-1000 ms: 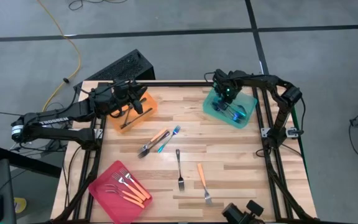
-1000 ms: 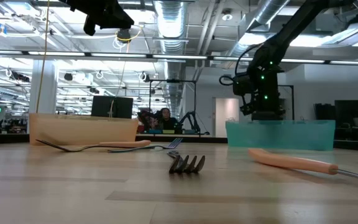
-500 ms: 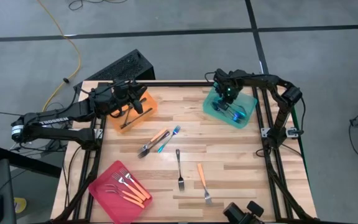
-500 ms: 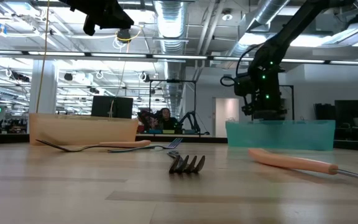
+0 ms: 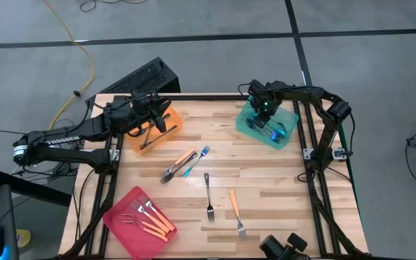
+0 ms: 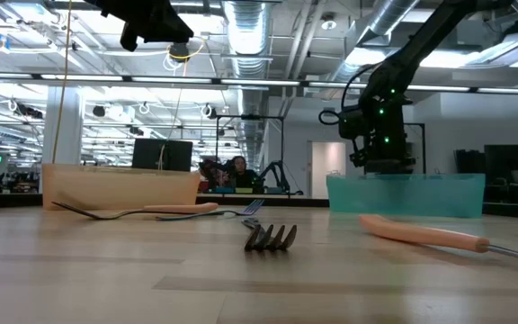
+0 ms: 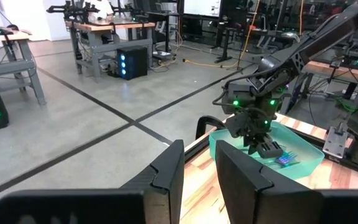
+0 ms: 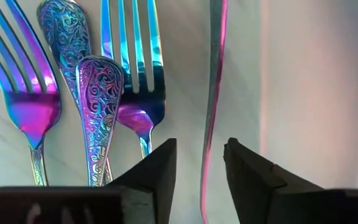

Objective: Sort silverware by color (type)
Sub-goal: Put the orange fork into the pink bin

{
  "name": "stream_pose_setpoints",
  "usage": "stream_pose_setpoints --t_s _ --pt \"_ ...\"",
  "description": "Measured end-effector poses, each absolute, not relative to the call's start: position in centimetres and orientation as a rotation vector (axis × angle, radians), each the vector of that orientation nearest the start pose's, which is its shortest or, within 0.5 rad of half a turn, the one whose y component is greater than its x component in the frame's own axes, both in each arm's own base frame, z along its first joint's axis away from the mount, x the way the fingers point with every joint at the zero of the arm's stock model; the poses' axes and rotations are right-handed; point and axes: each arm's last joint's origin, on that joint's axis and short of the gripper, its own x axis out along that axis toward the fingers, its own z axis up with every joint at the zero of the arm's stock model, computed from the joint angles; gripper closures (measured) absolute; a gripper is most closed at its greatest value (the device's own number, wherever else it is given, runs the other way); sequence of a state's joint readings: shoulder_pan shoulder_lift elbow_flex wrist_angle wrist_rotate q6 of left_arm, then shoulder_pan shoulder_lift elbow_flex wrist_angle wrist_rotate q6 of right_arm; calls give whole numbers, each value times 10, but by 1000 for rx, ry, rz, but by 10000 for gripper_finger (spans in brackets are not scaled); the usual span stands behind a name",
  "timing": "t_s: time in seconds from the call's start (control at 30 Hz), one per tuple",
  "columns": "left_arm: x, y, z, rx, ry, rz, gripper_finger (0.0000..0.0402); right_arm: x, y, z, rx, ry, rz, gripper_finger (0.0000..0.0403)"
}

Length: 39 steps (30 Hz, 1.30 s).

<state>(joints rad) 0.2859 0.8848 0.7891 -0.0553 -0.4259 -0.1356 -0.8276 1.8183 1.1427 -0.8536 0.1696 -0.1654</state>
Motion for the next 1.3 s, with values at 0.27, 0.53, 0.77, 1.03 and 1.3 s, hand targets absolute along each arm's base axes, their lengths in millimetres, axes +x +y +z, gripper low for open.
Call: stream_pose_setpoints --t_s 0.27,0.53,0.77,1.03,1.3 --pt "184 66 329 -120 115 720 321 216 -240 165 404 1515 -638 245" --pt "184 66 326 -125 147 697 321 231 -256 210 347 1445 -630 245" --pt "183 63 318 -161 232 628 321 250 -269 283 313 1232 -562 246" --pt "180 60 305 -245 359 559 321 271 -261 361 228 955 -472 246" --pt "174 56 291 -305 518 544 321 293 -230 403 113 836 -382 246"
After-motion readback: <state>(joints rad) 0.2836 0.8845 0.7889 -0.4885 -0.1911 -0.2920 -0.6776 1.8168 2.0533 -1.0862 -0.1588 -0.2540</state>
